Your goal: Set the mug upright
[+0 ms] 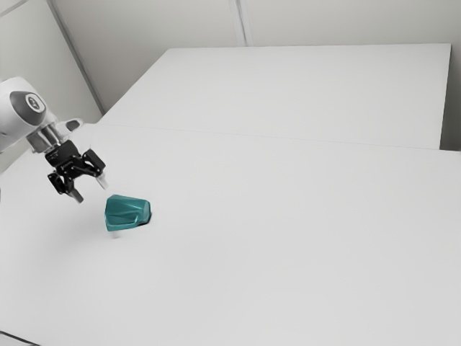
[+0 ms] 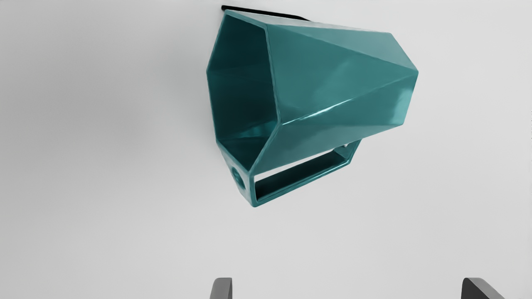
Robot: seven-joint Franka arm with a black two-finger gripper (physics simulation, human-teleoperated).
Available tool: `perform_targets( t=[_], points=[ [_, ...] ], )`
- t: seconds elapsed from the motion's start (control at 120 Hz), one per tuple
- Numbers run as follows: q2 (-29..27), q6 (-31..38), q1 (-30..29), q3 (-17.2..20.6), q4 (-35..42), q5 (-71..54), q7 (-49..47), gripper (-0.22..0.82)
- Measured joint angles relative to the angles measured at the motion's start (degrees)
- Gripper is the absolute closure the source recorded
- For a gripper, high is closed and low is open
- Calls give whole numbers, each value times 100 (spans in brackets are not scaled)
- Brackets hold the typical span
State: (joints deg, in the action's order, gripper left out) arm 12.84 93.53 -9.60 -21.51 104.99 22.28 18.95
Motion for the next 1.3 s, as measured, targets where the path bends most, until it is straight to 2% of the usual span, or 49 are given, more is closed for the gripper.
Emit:
perform_targets(
  t=[0.45, 0.825, 1.3],
  points=[
    [803, 283, -345, -2, -10, 1232, 1582, 0],
    [855, 345, -437, -2, -109, 1875, 2541, 0],
    [1017, 289, -543, 4, 55, 2443, 3179, 0]
  ],
)
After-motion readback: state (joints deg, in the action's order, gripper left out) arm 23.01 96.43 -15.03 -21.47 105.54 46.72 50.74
